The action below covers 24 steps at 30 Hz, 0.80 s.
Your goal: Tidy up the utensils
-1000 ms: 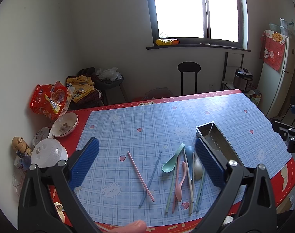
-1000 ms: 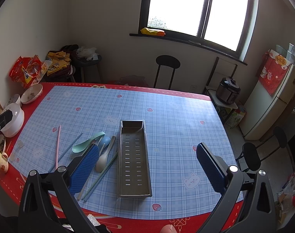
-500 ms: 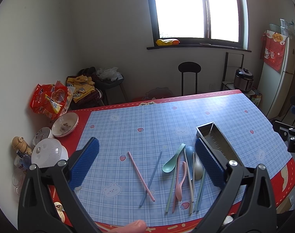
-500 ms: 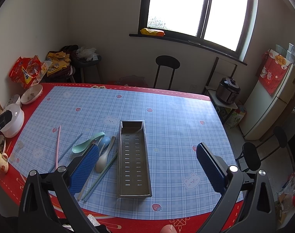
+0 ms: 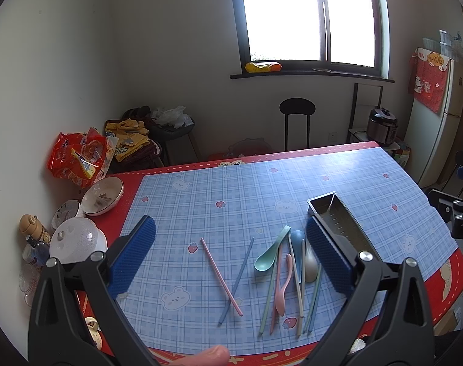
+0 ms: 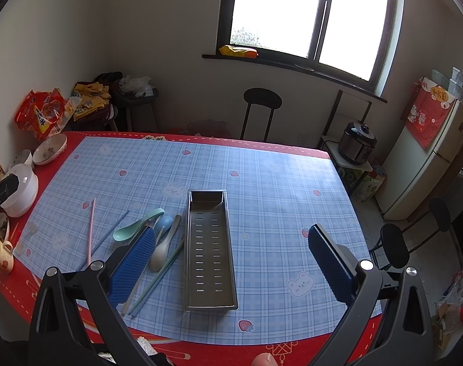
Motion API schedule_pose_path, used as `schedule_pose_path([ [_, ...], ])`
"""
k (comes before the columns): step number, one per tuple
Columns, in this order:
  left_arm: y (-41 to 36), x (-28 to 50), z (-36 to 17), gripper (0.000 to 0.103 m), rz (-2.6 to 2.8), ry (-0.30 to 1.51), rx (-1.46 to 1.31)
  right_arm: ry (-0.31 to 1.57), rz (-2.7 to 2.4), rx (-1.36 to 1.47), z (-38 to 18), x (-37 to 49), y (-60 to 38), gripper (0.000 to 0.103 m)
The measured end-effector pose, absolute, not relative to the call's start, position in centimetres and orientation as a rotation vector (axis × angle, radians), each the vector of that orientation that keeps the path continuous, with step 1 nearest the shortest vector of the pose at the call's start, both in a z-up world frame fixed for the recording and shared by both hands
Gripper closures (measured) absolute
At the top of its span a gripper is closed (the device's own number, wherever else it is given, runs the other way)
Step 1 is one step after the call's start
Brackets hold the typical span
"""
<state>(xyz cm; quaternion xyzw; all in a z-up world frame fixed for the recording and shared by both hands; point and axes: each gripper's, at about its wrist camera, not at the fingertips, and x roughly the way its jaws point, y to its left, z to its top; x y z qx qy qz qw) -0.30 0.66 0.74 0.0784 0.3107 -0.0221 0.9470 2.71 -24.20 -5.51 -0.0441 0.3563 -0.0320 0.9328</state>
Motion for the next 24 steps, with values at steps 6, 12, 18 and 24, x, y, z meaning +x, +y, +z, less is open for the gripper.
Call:
schedule_pose_path([
  [6,0.7,-0.3,0.7,0.005,-0.045,0.632,0.159,0.729,-0.066,-0.09,-5.5,2.7,-24.2,0.005],
  [12,0.8,0.1,0.5,0.005,-0.031,0.632,0.183,0.729,-0.034,-0.048,-5.3,3.2,-24.5,0.005],
  [18,1.7,0.7,-0.1,0.005,-0.046,0.619,0.173,0.703,0.026,0.008,-5.1,4.4,-24.2,0.005],
  [24,3.1,1.0,-1.1,0.005,-0.083,0.611,0.115,0.692,0.069,0.022,-5.9,6.6,-22.9,0.005],
])
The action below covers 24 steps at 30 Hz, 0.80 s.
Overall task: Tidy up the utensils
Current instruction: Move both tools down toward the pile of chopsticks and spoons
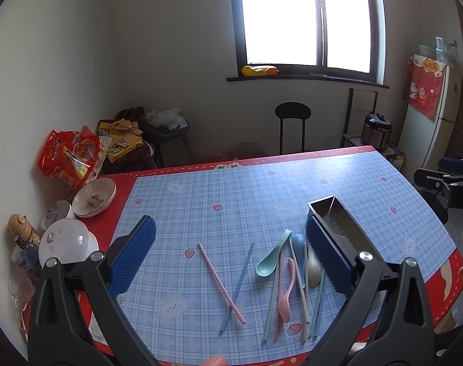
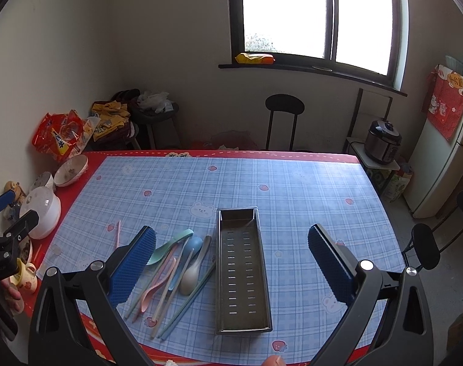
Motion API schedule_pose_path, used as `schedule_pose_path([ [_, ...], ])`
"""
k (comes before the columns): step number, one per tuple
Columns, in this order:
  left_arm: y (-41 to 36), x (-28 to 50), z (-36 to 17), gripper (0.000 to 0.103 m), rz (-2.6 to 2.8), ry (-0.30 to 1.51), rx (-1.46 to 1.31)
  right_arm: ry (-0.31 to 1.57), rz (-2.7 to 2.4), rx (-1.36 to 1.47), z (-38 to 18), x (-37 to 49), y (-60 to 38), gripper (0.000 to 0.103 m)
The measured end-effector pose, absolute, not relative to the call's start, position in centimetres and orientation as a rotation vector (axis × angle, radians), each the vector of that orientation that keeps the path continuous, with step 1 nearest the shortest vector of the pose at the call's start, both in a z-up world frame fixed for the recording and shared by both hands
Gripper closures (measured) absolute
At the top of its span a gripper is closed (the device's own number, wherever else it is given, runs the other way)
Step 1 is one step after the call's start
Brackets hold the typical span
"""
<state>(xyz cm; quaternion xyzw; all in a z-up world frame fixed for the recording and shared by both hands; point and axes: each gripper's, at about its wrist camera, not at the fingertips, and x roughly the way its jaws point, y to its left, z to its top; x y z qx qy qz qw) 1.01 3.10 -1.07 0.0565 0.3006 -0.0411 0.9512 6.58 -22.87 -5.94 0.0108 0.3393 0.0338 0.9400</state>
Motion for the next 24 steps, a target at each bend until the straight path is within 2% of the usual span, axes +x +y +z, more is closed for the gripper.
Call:
schedule_pose_path([
  [11,8.3,2.5,-4.1,0.005,-0.06,0.692,-0.079,0.776,0.172,0.071,-12.3,10.6,-19.6,0.005],
  [16,10.2,3.0,-5.8,0.006,-0.017,0.709,-0.081,0.844,0.204,0.069,-15.1,11.8,-17.6,0.005],
  [21,12.6,4.2,-8.9,0.007,-0.011,0.799,-0.143,0.895,0.23,0.104,-17.8,11.8,-16.5,0.006],
  [22,12.9,4.4,-9.6,0.01,-0.017,0.819,-0.152,0.91,0.248,0.12,-18.3,11.7,-16.4,0.012],
  [23,13.1,4.5,-10.3,0.019,-0.023,0.839,-0.154,0.93,0.267,0.129,-18.8,11.6,-16.1,0.016],
  [24,13.3,4.6,-11.0,0.025,-0.027,0.861,-0.152,0.955,0.275,0.128,-19.3,11.5,-15.9,0.027],
])
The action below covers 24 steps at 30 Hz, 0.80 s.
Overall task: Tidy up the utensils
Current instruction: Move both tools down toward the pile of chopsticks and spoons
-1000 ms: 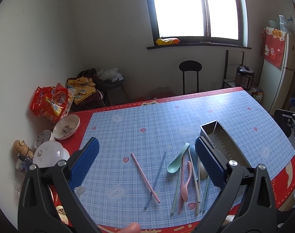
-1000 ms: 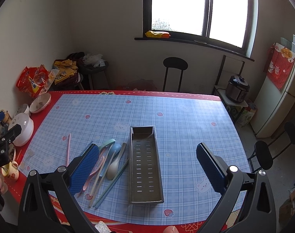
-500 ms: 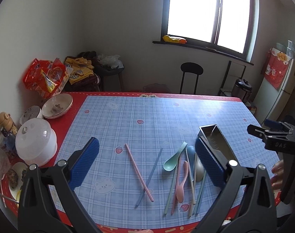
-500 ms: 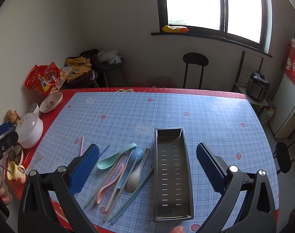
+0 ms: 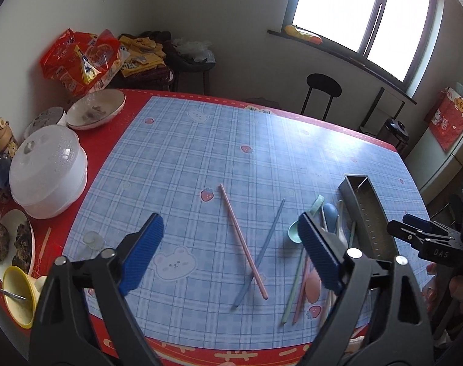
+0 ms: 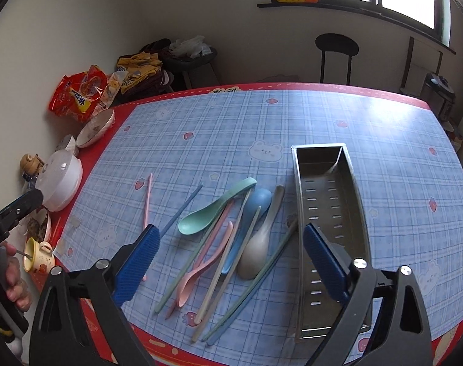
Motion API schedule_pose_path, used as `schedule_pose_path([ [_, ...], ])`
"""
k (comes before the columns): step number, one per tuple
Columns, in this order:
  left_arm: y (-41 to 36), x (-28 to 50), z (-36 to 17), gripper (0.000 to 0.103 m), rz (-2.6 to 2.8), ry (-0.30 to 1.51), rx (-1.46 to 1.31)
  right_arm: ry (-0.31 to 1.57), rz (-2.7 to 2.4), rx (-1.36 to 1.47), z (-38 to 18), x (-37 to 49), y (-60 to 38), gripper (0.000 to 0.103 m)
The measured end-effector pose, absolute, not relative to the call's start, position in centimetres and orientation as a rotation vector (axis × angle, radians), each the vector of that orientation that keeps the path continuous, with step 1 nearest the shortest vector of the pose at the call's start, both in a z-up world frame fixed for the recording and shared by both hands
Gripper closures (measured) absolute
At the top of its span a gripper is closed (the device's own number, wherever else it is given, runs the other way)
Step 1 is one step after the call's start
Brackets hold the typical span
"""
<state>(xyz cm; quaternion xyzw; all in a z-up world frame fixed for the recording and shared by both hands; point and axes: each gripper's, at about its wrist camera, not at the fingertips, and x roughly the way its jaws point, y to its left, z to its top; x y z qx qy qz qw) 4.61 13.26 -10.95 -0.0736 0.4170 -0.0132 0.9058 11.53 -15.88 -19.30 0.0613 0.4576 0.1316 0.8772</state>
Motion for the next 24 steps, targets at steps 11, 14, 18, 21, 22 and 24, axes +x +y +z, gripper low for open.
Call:
schedule_pose_path([
  [11,13.7,5.3,-16.3,0.052,-0.099,0.979,-0.198,1.171,0.288,0.153,-24.0,11.8,-15.1,0.086],
  [14,13.8,5.1,-17.3,0.052,-0.1,1.001,-0.22,1.244,0.325,0.15,-25.5,12.2,-13.9,0.086],
  [18,13.8,4.6,-18.2,0.052,-0.097,1.02,-0.243,1.285,0.336,0.116,-27.0,13.1,-12.5,0.086],
  [21,13.9,4.4,-18.7,0.052,-0.093,1.032,-0.255,1.306,0.312,0.076,-28.1,14.0,-11.7,0.086],
  [22,14.0,4.4,-18.8,0.052,-0.093,1.035,-0.26,1.318,0.308,0.072,-28.6,14.3,-11.6,0.086],
  [24,14.0,4.5,-19.2,0.052,-0.095,1.045,-0.27,1.345,0.296,0.063,-29.4,14.6,-11.2,0.086],
])
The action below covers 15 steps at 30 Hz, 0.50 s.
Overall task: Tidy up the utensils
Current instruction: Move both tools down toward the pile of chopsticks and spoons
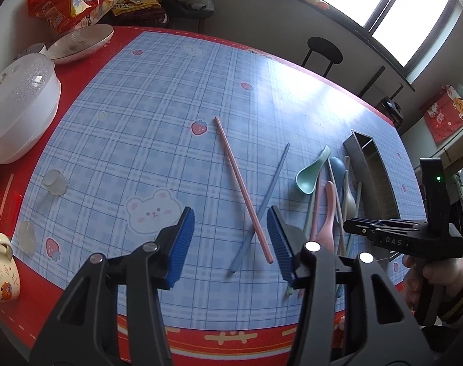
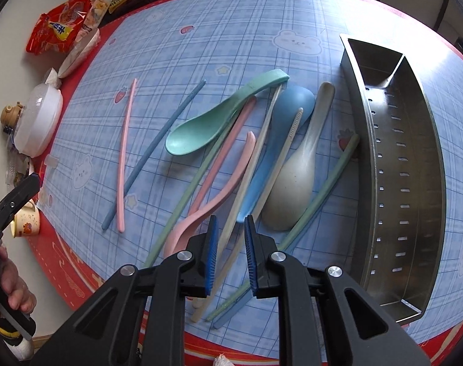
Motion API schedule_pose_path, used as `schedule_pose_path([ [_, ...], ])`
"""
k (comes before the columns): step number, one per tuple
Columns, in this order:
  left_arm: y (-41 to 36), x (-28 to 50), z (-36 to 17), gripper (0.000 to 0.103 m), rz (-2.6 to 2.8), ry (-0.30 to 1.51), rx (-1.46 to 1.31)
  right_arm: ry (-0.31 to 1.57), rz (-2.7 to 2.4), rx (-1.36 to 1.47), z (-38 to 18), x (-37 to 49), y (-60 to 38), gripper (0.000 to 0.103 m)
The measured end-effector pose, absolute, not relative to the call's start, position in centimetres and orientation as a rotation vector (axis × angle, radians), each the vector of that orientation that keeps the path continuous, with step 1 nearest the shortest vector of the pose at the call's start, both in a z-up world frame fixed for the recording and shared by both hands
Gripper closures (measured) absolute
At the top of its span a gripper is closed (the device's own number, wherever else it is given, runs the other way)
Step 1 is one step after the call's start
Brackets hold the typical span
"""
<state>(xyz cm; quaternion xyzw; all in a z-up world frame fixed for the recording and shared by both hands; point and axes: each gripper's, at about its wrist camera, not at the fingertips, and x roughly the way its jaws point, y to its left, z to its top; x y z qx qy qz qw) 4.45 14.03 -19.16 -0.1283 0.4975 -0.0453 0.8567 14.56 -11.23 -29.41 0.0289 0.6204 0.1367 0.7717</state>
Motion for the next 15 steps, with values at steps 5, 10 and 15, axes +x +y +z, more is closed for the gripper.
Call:
schedule_pose_path([
  [5,14.0,6.0,-20.5,0.052,-0.128,1.08,-0.317,1.343,0.286,0.068,-29.8,15.1,-10.8,0.086],
  [10,13.5,8.8,-22.7,0.052,-0.153,1.131,-0.383,1.315,0.271,0.035,-29.6,15.6,-10.4,0.086],
  [15,12.3,10.9,-24.9,0.052,-0.147,1.175,-0.376,1.309,0.278,0.042,-29.9,16.4,-10.9,0.086],
])
